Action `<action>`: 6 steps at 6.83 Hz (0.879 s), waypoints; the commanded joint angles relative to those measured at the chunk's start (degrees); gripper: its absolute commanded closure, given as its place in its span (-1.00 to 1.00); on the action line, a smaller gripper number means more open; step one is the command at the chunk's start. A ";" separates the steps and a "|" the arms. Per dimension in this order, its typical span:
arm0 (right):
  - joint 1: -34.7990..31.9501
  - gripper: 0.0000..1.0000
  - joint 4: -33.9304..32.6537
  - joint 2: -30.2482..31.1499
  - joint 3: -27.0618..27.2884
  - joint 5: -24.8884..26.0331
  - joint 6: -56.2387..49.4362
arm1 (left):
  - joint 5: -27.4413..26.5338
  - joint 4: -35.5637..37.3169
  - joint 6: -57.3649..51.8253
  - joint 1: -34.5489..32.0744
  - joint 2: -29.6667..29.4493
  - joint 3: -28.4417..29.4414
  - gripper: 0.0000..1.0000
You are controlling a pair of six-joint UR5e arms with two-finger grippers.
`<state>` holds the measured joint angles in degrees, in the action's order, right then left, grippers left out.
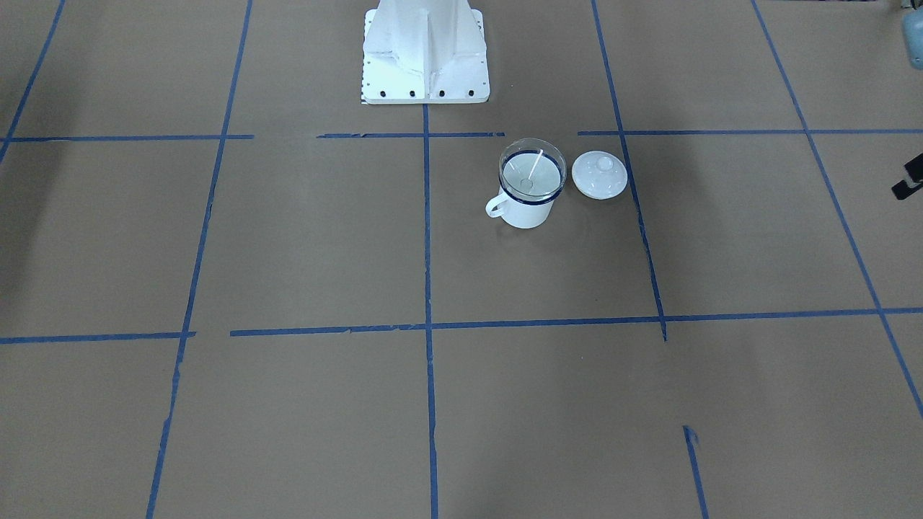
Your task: Remove funnel from cup
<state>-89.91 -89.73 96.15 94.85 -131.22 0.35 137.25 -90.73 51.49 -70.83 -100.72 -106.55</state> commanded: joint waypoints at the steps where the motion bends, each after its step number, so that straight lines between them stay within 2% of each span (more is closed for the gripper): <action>1: 0.00 -1.00 0.00 0.01 -0.02 0.00 0.00 | -0.32 0.64 22.99 11.89 -6.85 -1.81 -1.00; 2: 0.00 -1.00 0.00 0.01 0.07 0.00 0.00 | -0.32 1.34 28.96 15.60 -10.43 -1.73 -1.00; 3: 0.00 -1.00 0.00 0.01 0.07 0.00 0.00 | -0.41 6.39 34.59 19.81 -14.29 -2.34 -1.00; 4: 0.00 -1.00 0.00 0.01 0.07 0.00 0.00 | -3.11 13.49 38.48 21.42 -18.94 -3.30 -1.00; 6: 0.00 -1.00 0.00 0.01 0.07 0.00 0.00 | -9.60 14.18 47.53 29.31 -21.27 -5.68 -1.00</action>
<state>-89.91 -89.73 96.15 94.90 -131.22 0.35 131.50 -77.65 94.24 -46.03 -120.27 -111.22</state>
